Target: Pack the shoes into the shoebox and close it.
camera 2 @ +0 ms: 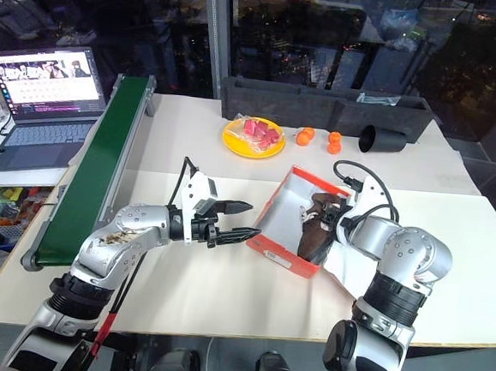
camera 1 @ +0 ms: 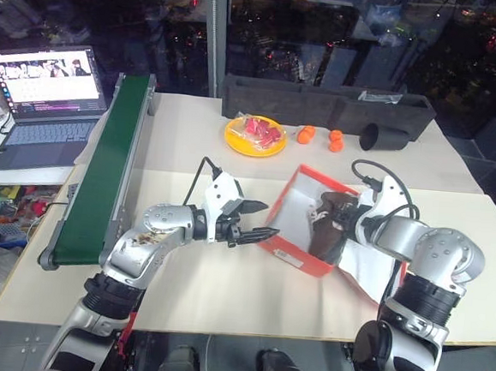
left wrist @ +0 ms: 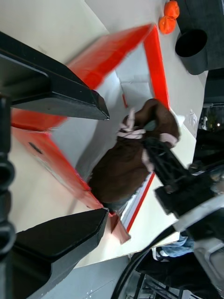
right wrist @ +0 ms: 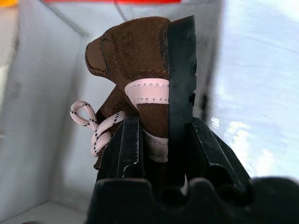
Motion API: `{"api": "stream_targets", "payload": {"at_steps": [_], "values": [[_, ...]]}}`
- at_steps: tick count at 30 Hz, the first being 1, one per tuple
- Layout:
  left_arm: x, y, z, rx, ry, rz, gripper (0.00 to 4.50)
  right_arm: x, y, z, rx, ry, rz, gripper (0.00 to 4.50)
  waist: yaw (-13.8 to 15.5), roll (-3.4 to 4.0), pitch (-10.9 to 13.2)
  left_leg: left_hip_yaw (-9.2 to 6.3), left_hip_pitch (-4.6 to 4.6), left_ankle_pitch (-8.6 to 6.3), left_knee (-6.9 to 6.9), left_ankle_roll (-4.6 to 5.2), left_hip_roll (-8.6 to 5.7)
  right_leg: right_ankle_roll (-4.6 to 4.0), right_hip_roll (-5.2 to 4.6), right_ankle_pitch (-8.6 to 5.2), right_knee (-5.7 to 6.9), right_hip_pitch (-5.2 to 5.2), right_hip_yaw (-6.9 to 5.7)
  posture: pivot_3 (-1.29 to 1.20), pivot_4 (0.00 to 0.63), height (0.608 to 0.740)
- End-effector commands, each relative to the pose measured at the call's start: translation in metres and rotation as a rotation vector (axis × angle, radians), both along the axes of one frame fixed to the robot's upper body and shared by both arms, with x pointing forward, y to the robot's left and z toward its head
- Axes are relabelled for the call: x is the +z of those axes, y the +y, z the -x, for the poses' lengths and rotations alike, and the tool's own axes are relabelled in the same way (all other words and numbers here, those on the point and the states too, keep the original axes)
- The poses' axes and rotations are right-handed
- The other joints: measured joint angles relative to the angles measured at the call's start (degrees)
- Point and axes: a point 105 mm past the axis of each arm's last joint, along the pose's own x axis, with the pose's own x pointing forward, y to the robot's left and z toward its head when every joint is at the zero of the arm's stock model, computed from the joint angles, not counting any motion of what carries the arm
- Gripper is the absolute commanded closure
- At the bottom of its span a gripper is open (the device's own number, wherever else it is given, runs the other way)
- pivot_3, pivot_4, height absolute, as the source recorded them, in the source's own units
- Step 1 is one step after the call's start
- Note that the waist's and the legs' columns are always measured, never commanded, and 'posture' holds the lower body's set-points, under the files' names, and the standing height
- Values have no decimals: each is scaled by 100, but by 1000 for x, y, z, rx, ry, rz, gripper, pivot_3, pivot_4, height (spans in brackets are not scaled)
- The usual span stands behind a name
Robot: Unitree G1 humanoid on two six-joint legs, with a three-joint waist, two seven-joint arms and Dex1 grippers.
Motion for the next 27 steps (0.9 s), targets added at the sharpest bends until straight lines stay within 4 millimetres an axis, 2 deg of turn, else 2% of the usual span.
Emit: {"api": "stream_targets", "payload": {"at_steps": [1, 4, 6, 12, 14, 17, 19, 21, 23, 25, 27], "values": [[11, -2, 1, -2, -54, 14, 1274, 7, -1, -6, -17, -56, -14, 1796, -2, 1, 0, 0, 0, 0, 0, 0, 0, 0, 0, 0, 0, 0, 0, 0, 150, 714], [11, -1, 2, 0, -55, 14, 1274, 14, 3, -10, -6, -79, -10, 762, 1, 2, 1, 0, 0, 0, 0, 0, 0, 0, 0, 0, 0, 0, 0, 0, 150, 714], [11, -1, 2, 3, -53, 15, 1274, 26, 8, -15, 15, -126, -2, 65, 1, 3, 1, 0, 0, 0, 1, 0, 0, 0, 0, 0, 1, 0, 0, 0, 150, 714], [13, 1, -1, 28, -57, 25, 1274, 64, 15, -24, 62, -270, 114, 25, -2, 4, 2, 0, 0, 0, 0, 0, 0, 0, 0, 0, 1, -1, 0, 0, 150, 714], [16, 11, -13, 104, -55, 53, 1274, 88, 19, -26, 106, -372, 238, 25, 1, 5, 4, 0, -1, 0, 0, 0, 0, 0, 0, 0, 1, -1, 0, 0, 150, 714], [20, 43, -44, 338, -54, 107, 1274, 123, 48, -21, 287, -568, 329, 25, 7, 8, 5, 0, -2, 0, 1, 0, -3, 1, -2, 0, 1, -2, 1, 0, 150, 714], [26, 73, -65, 539, -63, 166, 1274, 132, 75, -7, 485, -682, 326, 25, -17, 8, 5, 0, 3, 0, 1, 0, 2, 1, 4, 0, 2, -1, 0, 0, 150, 714], [30, 102, -80, 724, -74, 195, 1274, 132, 88, 9, 632, -737, 309, 25, -23, 7, 5, -3, 3, 0, 0, 0, 5, 1, 6, -1, 2, -1, 0, 0, 150, 714], [30, 149, -90, 990, -116, 167, 1274, 131, 106, 45, 864, -825, 281, 25, 13, 7, 5, -7, 1, -3, 0, 4, 6, 2, 6, -1, -2, 1, -3, 0, 150, 714], [29, 192, -90, 1227, -129, 166, 1274, 123, 116, 79, 1041, -857, 213, 25, 32, 6, 5, -9, -3, -7, 0, 11, 5, 3, 4, -2, -10, 4, -5, 0, 150, 714], [31, 213, -87, 1329, -142, 175, 797, 115, 116, 87, 1075, -847, 173, 0, 27, 6, 6, -12, -11, -13, 2, 17, 4, 6, -1, -3, -16, 4, -9, 0, 150, 714]]}}
